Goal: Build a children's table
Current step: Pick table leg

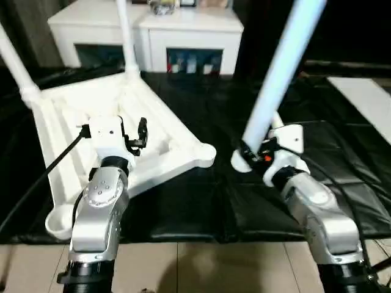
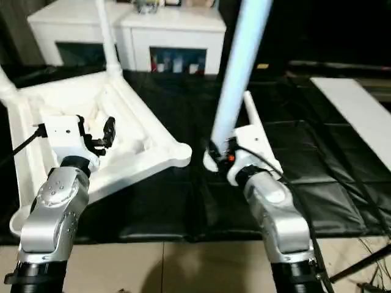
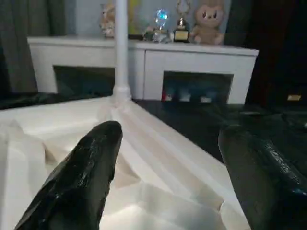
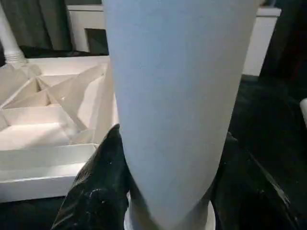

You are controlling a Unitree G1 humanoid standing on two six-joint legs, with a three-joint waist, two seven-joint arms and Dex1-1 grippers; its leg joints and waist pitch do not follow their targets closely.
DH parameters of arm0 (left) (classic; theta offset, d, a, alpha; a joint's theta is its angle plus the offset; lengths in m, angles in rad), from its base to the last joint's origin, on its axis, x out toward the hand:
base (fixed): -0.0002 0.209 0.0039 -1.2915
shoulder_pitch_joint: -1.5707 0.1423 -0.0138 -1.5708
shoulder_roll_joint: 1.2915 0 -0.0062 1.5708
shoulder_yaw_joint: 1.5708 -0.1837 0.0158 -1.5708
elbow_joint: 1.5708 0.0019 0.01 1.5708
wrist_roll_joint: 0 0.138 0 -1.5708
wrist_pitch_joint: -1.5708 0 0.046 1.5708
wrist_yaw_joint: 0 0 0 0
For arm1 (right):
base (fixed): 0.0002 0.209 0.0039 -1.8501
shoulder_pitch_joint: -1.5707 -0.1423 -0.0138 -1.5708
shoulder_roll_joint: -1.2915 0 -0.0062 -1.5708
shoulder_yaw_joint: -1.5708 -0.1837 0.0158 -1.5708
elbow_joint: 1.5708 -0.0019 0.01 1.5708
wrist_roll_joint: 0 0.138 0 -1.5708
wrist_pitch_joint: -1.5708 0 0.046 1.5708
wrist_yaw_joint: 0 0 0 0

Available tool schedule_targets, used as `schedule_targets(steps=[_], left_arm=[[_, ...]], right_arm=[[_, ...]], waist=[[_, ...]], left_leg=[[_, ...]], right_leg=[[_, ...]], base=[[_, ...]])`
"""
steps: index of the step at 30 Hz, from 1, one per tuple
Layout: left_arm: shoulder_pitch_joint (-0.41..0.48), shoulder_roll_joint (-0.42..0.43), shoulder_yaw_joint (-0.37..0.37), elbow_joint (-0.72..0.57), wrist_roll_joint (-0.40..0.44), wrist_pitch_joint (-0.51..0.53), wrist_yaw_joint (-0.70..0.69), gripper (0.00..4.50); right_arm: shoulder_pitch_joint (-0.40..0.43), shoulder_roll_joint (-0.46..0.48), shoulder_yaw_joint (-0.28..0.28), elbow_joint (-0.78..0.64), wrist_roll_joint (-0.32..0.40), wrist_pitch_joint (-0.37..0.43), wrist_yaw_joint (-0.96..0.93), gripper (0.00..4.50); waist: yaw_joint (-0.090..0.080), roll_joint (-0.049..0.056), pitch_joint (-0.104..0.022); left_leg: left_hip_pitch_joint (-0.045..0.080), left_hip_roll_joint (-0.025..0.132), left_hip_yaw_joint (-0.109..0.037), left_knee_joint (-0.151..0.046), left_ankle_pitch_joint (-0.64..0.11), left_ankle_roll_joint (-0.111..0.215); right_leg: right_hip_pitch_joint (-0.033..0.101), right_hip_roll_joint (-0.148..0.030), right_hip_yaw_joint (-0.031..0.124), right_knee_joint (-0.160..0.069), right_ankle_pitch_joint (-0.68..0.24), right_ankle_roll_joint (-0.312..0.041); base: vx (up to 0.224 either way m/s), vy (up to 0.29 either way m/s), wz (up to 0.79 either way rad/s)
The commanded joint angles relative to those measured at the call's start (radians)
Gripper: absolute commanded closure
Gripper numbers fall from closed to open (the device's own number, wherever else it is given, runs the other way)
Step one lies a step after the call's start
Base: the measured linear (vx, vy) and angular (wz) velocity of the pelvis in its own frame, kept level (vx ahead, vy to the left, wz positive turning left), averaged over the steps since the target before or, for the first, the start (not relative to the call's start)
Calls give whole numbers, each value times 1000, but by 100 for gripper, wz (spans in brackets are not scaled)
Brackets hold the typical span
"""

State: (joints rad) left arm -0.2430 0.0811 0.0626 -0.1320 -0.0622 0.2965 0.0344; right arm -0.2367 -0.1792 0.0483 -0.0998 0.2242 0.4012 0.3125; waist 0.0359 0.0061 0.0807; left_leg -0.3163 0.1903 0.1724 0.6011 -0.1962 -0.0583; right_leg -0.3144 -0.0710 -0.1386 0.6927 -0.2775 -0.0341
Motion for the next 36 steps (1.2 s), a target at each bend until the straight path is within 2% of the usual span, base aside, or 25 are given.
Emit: schedule_targets(steps=[1,2,3,4,5,6,7,8,9,10,11,12,13,14,15,16,17,18,20,22,25,28,32,33,36], left_arm=[[10,-6,-17,4,11,-6,-5,80],[12,-8,-18,4,12,-6,-6,80],[15,-9,-21,4,15,-9,-7,80],[17,-13,-20,5,14,-8,-6,80],[19,-12,-22,5,19,-11,-7,80],[20,-9,-26,3,23,-16,-10,80],[22,-4,-30,2,29,-21,-11,80],[24,-3,-31,1,29,-22,-13,80],[25,-1,-33,0,29,-22,-13,80],[26,0,-33,-1,27,-20,-13,80],[28,-1,-30,-2,26,-17,-14,80],[29,1,-29,-2,26,-17,-20,80],[29,1,-29,-2,26,-18,-22,80],[30,-1,-26,-1,21,-24,-25,80],[33,-8,-19,2,0,-44,-36,80],[39,14,-41,7,-2,-27,-78,80],[41,22,-49,9,-2,-21,-92,80],[75,45,-89,5,-92,-54,-257,80],[102,82,-130,8,-129,-84,-378,80],[109,119,-163,19,-137,-69,-456,51],[75,175,-203,68,-115,-22,-547,42],[-35,228,-217,197,-99,1,-626,7],[-132,265,-231,319,-67,24,-657,3],[-181,274,-229,370,-85,65,-686,3],[-263,307,-260,453,-60,107,-741,3]], right_arm=[[-25,-10,-11,10,0,-8,2,260],[-26,-10,-11,10,0,-8,4,260],[-28,-12,-11,13,0,-8,8,260],[-30,-15,-9,15,-3,-11,12,260],[-31,-16,-8,17,-4,-12,14,260],[-31,-17,-9,19,-4,-14,17,260],[-31,-18,-10,23,-5,-18,20,260],[-31,-18,-12,24,-4,-21,22,260],[-31,-18,-13,26,-2,-23,25,260],[-32,-19,-14,27,-4,-25,24,260],[-34,-22,-13,31,-10,-30,21,260],[-34,-22,-17,34,-8,-34,19,260],[-34,-21,-19,35,-6,-34,19,260],[-34,-22,-19,35,-6,-34,18,260],[-32,-26,-19,34,-10,-36,15,260],[-29,-24,-26,31,-7,-34,10,260],[-28,-24,-28,30,-7,-34,9,260],[-24,-26,-44,31,-3,-33,7,260],[-22,-37,-53,37,-4,-34,14,260],[-22,-48,-58,41,-1,-38,23,260],[-28,-68,-67,49,10,-34,42,260],[-43,-96,-66,62,23,-17,95,260],[-50,-123,-50,67,30,2,145,260],[-51,-140,-36,66,30,10,173,260],[-49,-170,-12,55,40,24,229,260]], waist=[[14,-35,-58],[36,-77,-44],[65,-58,-60],[93,-46,-66],[94,-40,-76],[91,2,-94],[66,-11,-85],[23,25,-122],[-3,25,-125],[-1,19,-123],[-2,10,-120],[-4,-11,-114],[-8,-35,-111],[21,-71,-99],[30,-70,-104],[42,-58,-107],[32,-45,-105],[14,-28,-104],[7,-19,-116],[2,-22,-114],[3,-12,-95],[0,-10,-81],[-7,-14,-76],[-10,-17,-75],[-5,-15,-82]], left_leg=[[69,70,4,-113,-835,-1],[36,-17,16,115,-397,40],[-30,-22,-16,115,-237,84],[-100,-17,-60,97,-110,93],[-90,-16,-58,69,-87,92],[-36,7,-51,-8,-15,84],[-17,20,-69,-32,-24,140],[114,105,-159,-46,60,252],[159,166,-217,-45,173,426],[147,168,-212,-42,217,482],[116,137,-171,-41,280,525],[77,60,-105,-21,249,488],[45,4,-69,-4,163,435],[-39,-90,-17,40,-66,323],[-71,-79,-38,74,-97,278],[-91,-45,-67,70,-5,170],[-94,-27,-72,8,129,100],[-71,-22,-64,-9,234,76],[-49,-11,-66,-3,330,98],[-46,-9,-63,-4,329,85],[-36,9,-54,-30,33,70],[-23,15,-43,-54,-240,-8],[-20,14,-40,-60,-309,-37],[-29,14,-39,-64,-283,-37],[-31,13,-37,-59,-225,-27]], right_leg=[[-16,-40,115,-47,-494,-8],[-33,-136,178,-243,-1014,23],[44,-174,251,-237,-978,-6],[101,-147,242,-198,-688,-66],[101,-111,220,-183,-538,-102],[71,-44,150,-146,-243,-144],[43,-3,130,-125,-140,-137],[-55,-2,86,-24,-23,-128],[-127,-24,85,36,-80,-24],[-140,-35,89,50,-69,24],[-160,-42,95,54,6,82],[-146,-41,105,-13,128,48],[-107,-50,120,-72,191,14],[-5,-98,196,-148,68,-81],[43,-162,241,-164,20,-157],[60,-171,227,-146,82,-245],[46,-117,179,-102,282,-249],[14,-55,144,-74,440,-217],[-4,-42,140,-62,525,-209],[-10,-37,138,-67,491,-214],[-20,-50,139,-97,208,-238],[-24,-55,139,-125,-95,-193],[-34,-60,143,-150,-289,-109],[-28,-61,144,-150,-278,-107],[-28,-62,145,-148,-238,-115]], base=[[103,-130,8],[103,-130,8],[166,-108,-12],[132,-20,6],[182,-17,24],[95,-3,28],[117,20,28],[147,10,10],[147,10,10],[128,-8,-5],[86,-4,-4],[86,-4,-4],[85,-46,8],[0,0,0],[80,-67,7],[67,-53,-5],[67,-53,-5],[52,-45,-10],[0,0,0],[0,0,0],[0,0,0],[-78,-3,2],[-78,-10,-1],[-51,-17,0],[0,0,0]])
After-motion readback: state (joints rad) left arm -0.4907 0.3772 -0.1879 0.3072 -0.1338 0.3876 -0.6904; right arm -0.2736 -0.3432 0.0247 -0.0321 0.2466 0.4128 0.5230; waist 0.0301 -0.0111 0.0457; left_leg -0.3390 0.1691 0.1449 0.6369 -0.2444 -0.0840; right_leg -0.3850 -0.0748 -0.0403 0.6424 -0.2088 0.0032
